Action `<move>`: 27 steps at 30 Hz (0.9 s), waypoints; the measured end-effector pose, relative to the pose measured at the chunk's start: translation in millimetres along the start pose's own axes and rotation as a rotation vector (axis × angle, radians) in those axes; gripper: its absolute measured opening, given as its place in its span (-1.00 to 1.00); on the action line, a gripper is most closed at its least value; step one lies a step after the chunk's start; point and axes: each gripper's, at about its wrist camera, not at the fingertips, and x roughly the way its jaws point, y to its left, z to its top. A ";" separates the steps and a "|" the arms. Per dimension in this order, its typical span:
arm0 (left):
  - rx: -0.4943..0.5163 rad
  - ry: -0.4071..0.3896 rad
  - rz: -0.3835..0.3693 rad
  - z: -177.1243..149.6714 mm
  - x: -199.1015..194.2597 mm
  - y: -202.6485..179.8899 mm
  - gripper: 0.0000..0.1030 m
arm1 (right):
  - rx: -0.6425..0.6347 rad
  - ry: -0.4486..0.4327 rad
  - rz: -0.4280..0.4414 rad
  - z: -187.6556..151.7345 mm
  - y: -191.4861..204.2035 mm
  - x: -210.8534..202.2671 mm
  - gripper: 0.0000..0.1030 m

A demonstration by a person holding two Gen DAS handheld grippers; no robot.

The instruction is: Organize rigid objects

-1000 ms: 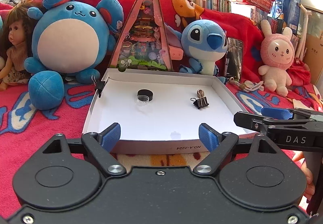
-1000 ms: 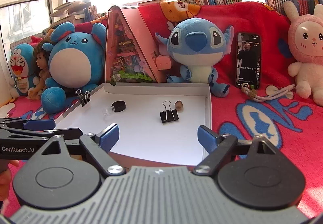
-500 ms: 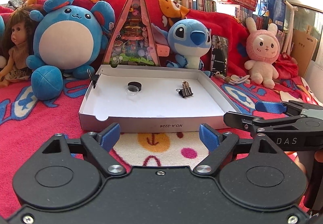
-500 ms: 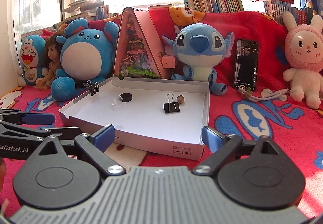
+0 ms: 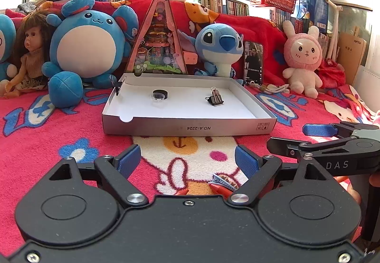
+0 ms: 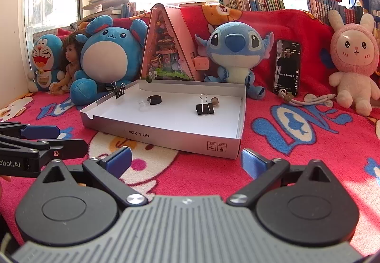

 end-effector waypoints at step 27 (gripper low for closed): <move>0.015 0.056 -0.021 -39.6 -29.6 -1.3 -0.10 | 0.032 0.073 -0.058 -48.4 5.0 -19.4 0.75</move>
